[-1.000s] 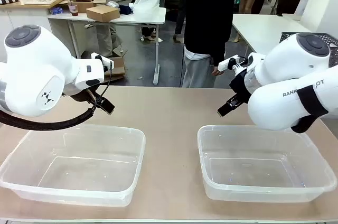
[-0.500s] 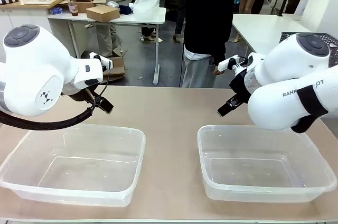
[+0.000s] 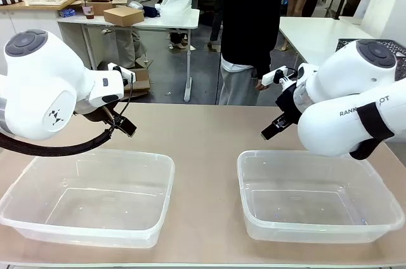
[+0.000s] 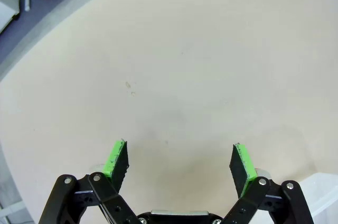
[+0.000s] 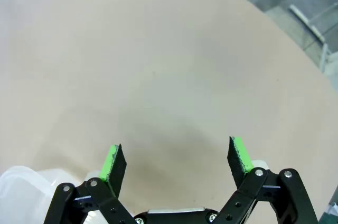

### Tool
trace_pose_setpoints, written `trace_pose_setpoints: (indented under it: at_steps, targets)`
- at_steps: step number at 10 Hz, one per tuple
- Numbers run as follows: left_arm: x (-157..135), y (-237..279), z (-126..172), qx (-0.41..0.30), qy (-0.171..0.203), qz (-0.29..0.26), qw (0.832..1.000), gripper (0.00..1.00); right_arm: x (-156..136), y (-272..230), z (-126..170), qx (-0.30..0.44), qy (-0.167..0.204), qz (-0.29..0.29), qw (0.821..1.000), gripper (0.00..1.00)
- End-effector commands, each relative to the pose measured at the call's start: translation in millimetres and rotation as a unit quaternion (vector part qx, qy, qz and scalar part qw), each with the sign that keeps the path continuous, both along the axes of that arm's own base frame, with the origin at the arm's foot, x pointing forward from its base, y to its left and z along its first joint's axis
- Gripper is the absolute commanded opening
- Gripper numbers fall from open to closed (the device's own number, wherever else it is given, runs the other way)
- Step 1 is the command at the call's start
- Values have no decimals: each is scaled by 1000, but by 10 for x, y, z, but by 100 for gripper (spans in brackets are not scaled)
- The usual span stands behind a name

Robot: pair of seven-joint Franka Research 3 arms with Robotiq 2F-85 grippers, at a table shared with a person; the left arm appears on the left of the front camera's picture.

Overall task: Sort the waste into each basket.
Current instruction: Pick up the Organizing box on the left side of the table and lift it.

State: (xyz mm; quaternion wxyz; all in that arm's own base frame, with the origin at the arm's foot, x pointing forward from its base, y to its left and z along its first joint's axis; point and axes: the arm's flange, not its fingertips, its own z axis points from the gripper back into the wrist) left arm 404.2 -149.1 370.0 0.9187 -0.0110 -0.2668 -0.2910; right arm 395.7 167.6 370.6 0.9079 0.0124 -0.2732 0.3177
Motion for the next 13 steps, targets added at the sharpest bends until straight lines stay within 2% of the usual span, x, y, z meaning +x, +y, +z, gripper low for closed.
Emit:
trace_pose_setpoints:
  at_steps: [1,2,3,4,5,6,7,8,9,10,11,12,13]
  targets:
    - [0,0,0,0,0,0,1000,100,0,0,0,0,0,0,1000,100]
    - [-74,-65,465,-6,-6,29,1000,100,-162,103,462,-18,-15,0,1000,100]
    - [-266,-179,1029,30,-19,129,991,100,-445,227,1014,6,-22,-30,999,100]
    - [-558,-228,1438,5,-40,119,992,100,-784,287,1329,16,-5,-43,999,100]
    - [-862,-274,1716,-34,-44,80,995,100,-1122,292,1460,12,-4,-35,999,100]
    - [-1084,-263,1774,-47,-33,46,997,100,-1406,260,1486,3,-5,-39,999,100]
    - [-1277,-274,1691,-84,-1,-6,996,100,-1724,183,1420,-8,-6,-48,999,100]
    - [-1352,-313,1443,-98,38,-31,994,100,-1915,91,1281,-22,-31,-90,995,100]
    - [-1198,-389,1931,-52,-41,46,997,100,-1383,316,1661,-8,-18,-39,999,100]
    - [-1198,-389,1931,-52,-41,46,997,100,-1383,316,1661,-8,-18,-39,999,100]
    - [-1198,-389,1931,-52,-41,46,997,100,-1651,321,1774,-18,-23,-55,998,100]
    - [-1313,-489,1942,-75,-16,17,997,100,-1502,215,1701,24,53,-61,996,100]
    - [-1411,-137,2055,-169,49,-22,984,100,-1613,-124,1811,199,104,-59,973,100]
